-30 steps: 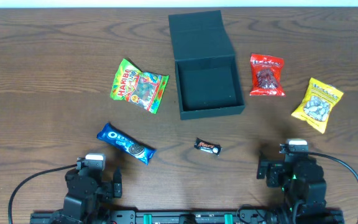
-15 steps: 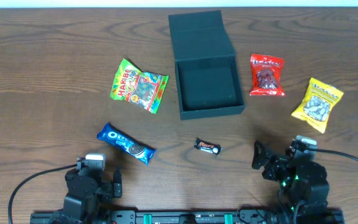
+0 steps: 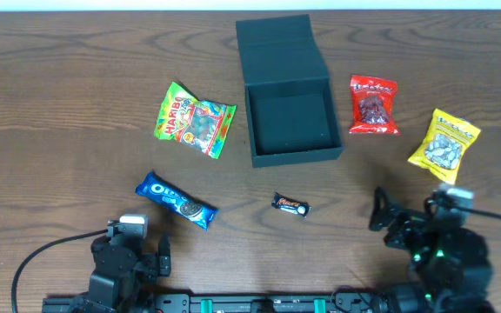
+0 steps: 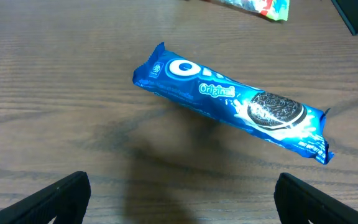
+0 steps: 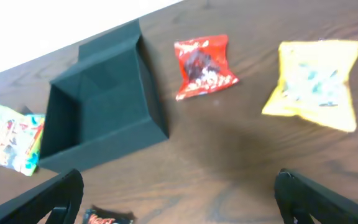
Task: Pack container
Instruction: 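Move the right gripper up to the red Hacks candy bag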
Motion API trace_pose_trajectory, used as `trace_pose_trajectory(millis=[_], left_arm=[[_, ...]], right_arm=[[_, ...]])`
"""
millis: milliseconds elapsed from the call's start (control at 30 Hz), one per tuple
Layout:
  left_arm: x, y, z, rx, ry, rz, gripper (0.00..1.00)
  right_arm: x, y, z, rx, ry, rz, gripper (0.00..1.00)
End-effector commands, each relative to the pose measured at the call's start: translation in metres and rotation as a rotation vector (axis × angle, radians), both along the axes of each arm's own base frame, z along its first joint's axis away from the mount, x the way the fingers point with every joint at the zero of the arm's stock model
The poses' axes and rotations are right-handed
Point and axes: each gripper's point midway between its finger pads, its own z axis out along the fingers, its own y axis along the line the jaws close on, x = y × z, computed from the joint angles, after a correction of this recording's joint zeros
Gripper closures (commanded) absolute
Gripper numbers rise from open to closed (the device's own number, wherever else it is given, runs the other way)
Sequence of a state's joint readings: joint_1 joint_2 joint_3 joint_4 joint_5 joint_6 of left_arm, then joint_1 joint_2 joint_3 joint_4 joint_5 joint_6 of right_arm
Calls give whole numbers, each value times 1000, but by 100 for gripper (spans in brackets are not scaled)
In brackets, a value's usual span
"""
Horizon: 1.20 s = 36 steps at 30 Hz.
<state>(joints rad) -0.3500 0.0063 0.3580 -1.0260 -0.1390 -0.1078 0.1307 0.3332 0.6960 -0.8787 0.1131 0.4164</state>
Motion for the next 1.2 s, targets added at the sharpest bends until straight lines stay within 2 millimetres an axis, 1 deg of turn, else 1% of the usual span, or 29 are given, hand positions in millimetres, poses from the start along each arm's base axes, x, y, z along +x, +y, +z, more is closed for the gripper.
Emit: trace_pose_trajectory(millis=[0, 100, 200, 233, 300, 367, 400, 500, 567, 633, 733, 800, 967, 1067, 1167], left_arm=[[-9, 7, -12, 39, 55, 14, 4], [-9, 7, -12, 39, 55, 14, 4], [-9, 7, -12, 39, 55, 14, 5], [-9, 7, -12, 39, 55, 14, 5], [-9, 7, -12, 39, 55, 14, 5], [-9, 7, -12, 39, 55, 14, 5], [-9, 7, -12, 39, 55, 14, 5], [-9, 7, -12, 39, 55, 14, 5], [-9, 7, -12, 39, 55, 14, 5], [-9, 7, -12, 39, 55, 14, 5], [-9, 7, -12, 39, 55, 14, 4], [-9, 7, -12, 39, 55, 14, 5], [-9, 7, -12, 39, 55, 14, 5], [-9, 7, -12, 39, 55, 14, 5], [-9, 7, -12, 39, 55, 14, 5]], right_arm=[[7, -6, 33, -30, 15, -30, 1], [20, -4, 51, -43, 100, -27, 1], [35, -1, 57, -58, 198, -26, 1], [44, 0, 56, -65, 246, -25, 1], [59, 3, 52, -84, 323, -12, 1], [76, 10, 44, -145, 379, 74, 1], [85, 14, 39, -200, 404, 145, 1], [107, 18, 20, -319, 449, 255, 1], [122, 20, 8, -336, 471, 274, 1], [130, 18, 0, -338, 490, 270, 1], [141, 8, -13, -299, 521, 234, 1], [150, -2, -19, -225, 519, 219, 1], [172, -35, -33, -35, 488, 209, 1], [184, -55, -56, 10, 515, 181, 1], [193, -58, -86, 15, 581, 208, 1]])
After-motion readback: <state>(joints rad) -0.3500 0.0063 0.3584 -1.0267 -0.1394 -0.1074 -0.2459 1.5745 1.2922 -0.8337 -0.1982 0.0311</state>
